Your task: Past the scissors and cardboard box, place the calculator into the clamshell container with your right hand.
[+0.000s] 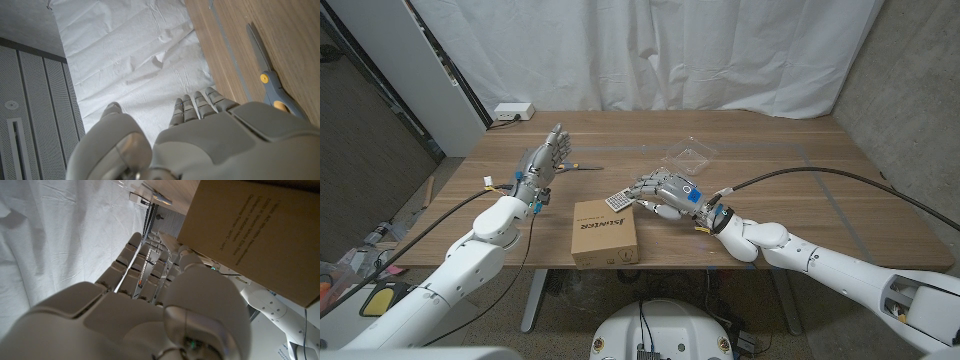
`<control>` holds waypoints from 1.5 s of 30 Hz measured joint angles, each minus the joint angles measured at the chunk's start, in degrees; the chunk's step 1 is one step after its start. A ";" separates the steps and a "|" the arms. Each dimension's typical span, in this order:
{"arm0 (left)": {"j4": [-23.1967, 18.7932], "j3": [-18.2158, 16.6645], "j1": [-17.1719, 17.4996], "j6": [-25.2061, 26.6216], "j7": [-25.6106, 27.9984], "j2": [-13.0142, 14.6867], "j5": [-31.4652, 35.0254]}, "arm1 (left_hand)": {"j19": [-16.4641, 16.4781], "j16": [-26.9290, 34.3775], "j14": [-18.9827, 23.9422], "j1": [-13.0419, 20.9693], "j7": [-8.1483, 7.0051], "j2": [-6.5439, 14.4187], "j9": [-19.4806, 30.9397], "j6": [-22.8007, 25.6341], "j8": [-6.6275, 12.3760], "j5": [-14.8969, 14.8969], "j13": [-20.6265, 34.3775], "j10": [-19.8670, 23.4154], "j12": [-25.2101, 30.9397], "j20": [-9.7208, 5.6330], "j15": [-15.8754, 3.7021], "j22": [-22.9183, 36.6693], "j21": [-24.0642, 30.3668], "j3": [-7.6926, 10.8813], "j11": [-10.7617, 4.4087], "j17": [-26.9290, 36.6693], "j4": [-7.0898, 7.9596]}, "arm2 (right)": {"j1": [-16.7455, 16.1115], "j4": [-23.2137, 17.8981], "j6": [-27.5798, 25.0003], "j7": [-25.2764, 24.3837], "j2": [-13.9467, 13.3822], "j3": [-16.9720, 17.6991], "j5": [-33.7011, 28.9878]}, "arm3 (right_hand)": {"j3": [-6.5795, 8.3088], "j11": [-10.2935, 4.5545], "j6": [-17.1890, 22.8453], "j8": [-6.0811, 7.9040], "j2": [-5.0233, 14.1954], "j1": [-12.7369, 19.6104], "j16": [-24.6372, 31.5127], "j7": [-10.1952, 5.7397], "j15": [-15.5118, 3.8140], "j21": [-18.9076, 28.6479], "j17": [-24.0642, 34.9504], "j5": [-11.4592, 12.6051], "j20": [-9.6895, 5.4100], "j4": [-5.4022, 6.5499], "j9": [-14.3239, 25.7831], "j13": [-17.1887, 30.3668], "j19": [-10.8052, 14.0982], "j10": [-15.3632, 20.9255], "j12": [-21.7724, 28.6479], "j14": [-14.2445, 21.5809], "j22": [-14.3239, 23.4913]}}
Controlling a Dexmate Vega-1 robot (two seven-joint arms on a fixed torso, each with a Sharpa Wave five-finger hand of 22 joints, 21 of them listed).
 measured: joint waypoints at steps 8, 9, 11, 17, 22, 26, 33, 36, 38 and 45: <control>-0.12 0.23 -0.03 0.20 0.20 -0.12 0.11 | 0.00 0.00 0.00 0.00 0.00 0.00 0.00 0.00 0.00 0.00 0.00 0.00 0.00 0.00 0.00 0.00 0.00 0.00 0.00 0.00 0.00 | -0.16 0.56 0.48 -0.04 -0.04 0.05 0.44 | 0.00 0.15 0.60 -0.39 -0.26 0.26 0.00 0.02 -0.02 0.21 0.00 -0.24 0.00 0.00 0.00 0.17 0.00 0.47 0.00 0.61 0.00; -0.12 0.25 -0.03 0.41 0.39 -0.14 0.13 | 0.00 0.00 0.00 0.00 0.00 0.00 0.00 0.00 0.00 0.00 0.00 0.00 0.00 0.00 0.00 0.00 -0.20 0.00 0.00 0.00 0.00 | -0.16 0.56 0.48 -0.04 -0.04 0.05 0.45 | 0.00 0.14 0.60 -0.39 -0.25 0.25 0.00 0.02 -0.06 0.21 0.00 -0.24 0.00 0.00 0.00 0.17 0.00 0.47 0.00 0.64 0.00; -0.12 0.33 -0.06 0.41 0.39 -0.20 0.13 | 0.00 0.00 0.00 0.00 0.00 0.00 0.00 0.00 0.00 0.00 0.00 0.00 0.00 0.00 0.00 0.00 -0.45 0.00 0.00 0.00 0.00 | -0.30 0.92 0.54 0.02 -0.03 0.05 0.60 | 0.15 0.15 0.60 -0.40 -0.41 0.41 0.00 0.02 -0.27 0.21 0.00 -0.24 0.00 -0.16 -0.01 0.17 0.00 0.47 0.00 0.86 0.00; -0.12 0.55 -0.29 0.63 0.55 -0.29 0.19 | 0.00 0.00 0.00 0.00 0.00 0.00 0.00 0.00 0.00 0.00 0.00 0.00 0.00 0.00 0.00 0.00 -0.45 -0.21 0.00 0.00 0.21 | -0.58 1.01 0.59 0.39 -0.07 0.08 0.83 | -0.12 0.15 0.57 -0.50 -0.56 0.54 0.01 0.05 -0.29 0.42 0.01 -0.23 0.00 -0.43 -0.02 0.17 0.00 0.47 0.00 0.88 0.00; -0.12 0.85 -0.71 0.76 0.58 -0.38 0.31 | 0.00 0.00 0.00 0.00 0.00 0.00 0.00 0.00 0.00 0.00 0.00 0.00 0.00 0.00 0.00 -0.01 -0.45 -0.45 0.00 0.00 -0.02 | -0.76 0.96 0.59 0.46 -0.23 0.26 0.83 | -0.27 0.14 0.55 -0.84 -1.13 0.03 0.01 0.07 -0.29 0.42 0.01 -0.22 -0.14 -0.58 0.01 0.08 0.14 0.46 -0.27 0.88 0.00; 0.04 1.03 -0.99 0.80 0.53 -0.50 0.36 | 0.00 0.00 0.00 0.00 0.00 0.00 0.00 0.00 0.00 0.00 0.00 0.00 0.00 0.00 0.00 -0.01 -0.45 -0.45 0.00 0.00 -0.02 | -0.81 0.77 0.55 0.48 -0.35 0.34 0.82 | -0.34 0.14 0.07 -1.19 -1.69 0.00 0.01 0.09 -0.29 0.42 0.01 -0.22 -0.32 -0.65 0.19 0.09 0.31 0.46 -0.48 0.88 -0.17; 0.54 1.31 -1.50 0.81 0.18 -0.66 0.37 | 0.00 0.00 0.00 0.00 0.00 0.00 0.00 0.00 0.00 0.00 0.00 0.00 0.00 0.00 0.00 -0.01 -0.74 -0.45 0.00 0.00 -0.02 | -0.82 0.53 0.12 0.49 -0.35 0.48 0.58 | -1.15 0.14 -0.68 -1.44 -2.82 -1.13 0.01 0.02 0.00 0.63 0.01 -0.22 -0.32 -0.46 0.12 0.17 0.31 0.46 -0.69 1.20 -0.16; 0.68 1.32 -1.57 0.81 0.08 -0.68 0.37 | 0.00 0.00 0.00 0.00 -0.13 0.00 0.00 -0.13 0.00 0.00 0.00 0.00 0.00 0.00 0.00 -0.01 -0.89 -0.44 0.00 0.00 -0.02 | -0.82 0.51 0.07 0.42 -0.16 0.49 0.53 | -1.50 0.14 -1.27 -1.44 -3.22 -1.54 0.01 0.00 -0.30 0.63 0.07 -0.22 -0.32 -0.45 0.12 0.16 0.31 0.46 -0.70 1.50 -0.16; 0.82 1.33 -1.62 0.77 0.01 -0.71 0.34 | 0.00 0.00 0.00 0.00 -0.12 0.00 0.00 -0.12 0.00 0.00 0.00 0.00 0.00 0.00 0.00 -0.01 -0.89 -0.45 0.00 0.00 -0.02 | -0.78 0.51 0.05 0.25 0.07 0.49 0.49 | -1.70 0.14 -1.26 -1.44 -3.28 -1.59 0.01 0.01 -0.11 0.85 0.17 -0.22 -0.31 -0.40 0.12 0.17 0.31 0.46 -0.69 1.94 -0.16; 1.22 1.33 -1.66 0.34 -0.25 -0.79 0.16 | 0.00 0.00 0.00 -0.01 -0.12 0.00 0.00 -0.12 0.00 0.00 0.00 0.00 0.00 0.00 0.00 -0.01 -0.89 -0.44 0.00 0.00 -0.02 | -0.39 1.23 0.03 -0.32 0.96 0.20 0.46 | -1.70 0.14 -0.82 -1.44 -3.28 -1.59 0.24 0.05 -0.51 1.07 0.17 -0.22 -0.41 -0.40 0.12 0.16 1.03 0.46 -0.69 2.96 -0.16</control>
